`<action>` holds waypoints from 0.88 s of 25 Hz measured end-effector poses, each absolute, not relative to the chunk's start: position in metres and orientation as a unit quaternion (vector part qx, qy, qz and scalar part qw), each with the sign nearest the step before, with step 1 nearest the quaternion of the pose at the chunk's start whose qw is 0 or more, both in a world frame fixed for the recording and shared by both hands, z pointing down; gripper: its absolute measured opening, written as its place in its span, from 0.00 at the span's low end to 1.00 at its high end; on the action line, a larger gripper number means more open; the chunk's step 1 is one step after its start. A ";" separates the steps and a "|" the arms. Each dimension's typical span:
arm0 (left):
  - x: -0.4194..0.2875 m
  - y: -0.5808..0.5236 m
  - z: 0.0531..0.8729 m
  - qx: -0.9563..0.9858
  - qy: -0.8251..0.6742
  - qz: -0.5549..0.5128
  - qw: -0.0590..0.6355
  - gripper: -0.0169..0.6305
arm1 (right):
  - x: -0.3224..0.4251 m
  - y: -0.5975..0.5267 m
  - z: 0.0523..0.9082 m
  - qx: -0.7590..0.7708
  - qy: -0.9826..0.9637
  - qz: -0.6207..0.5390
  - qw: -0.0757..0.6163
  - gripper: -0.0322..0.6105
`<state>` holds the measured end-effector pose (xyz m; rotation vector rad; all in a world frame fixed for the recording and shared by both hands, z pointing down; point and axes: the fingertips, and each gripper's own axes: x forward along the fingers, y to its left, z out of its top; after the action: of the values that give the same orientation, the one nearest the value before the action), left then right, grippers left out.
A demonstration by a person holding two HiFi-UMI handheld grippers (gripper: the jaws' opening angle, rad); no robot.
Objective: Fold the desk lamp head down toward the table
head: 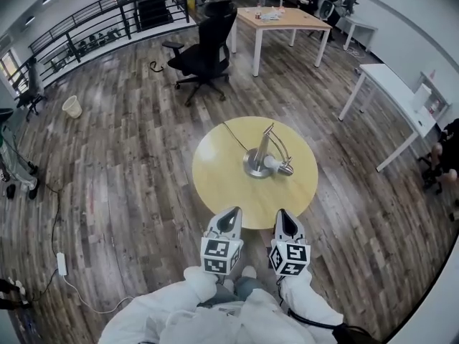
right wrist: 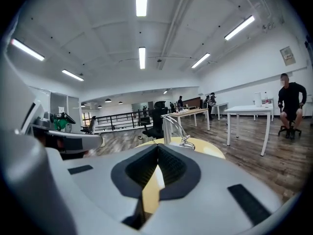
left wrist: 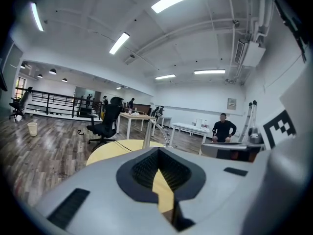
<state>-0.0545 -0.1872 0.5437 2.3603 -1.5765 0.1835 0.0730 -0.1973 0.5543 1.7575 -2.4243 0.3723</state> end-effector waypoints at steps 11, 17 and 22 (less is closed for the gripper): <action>-0.037 -0.151 0.528 0.816 -0.558 0.060 0.140 0.02 | 0.071 -0.160 0.539 0.569 -0.812 0.120 0.048 0.07; -0.027 -0.149 0.520 0.819 -0.556 0.054 0.131 0.02 | 0.072 -0.159 0.533 0.563 -0.818 0.102 0.060 0.07; -0.023 -0.147 0.519 0.819 -0.556 0.056 0.129 0.02 | 0.071 -0.158 0.532 0.555 -0.824 0.097 0.060 0.07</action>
<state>-0.0228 -0.1473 0.5194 2.3813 -1.6165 0.1639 0.0711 -0.1578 0.5322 1.6811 -2.4926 0.2951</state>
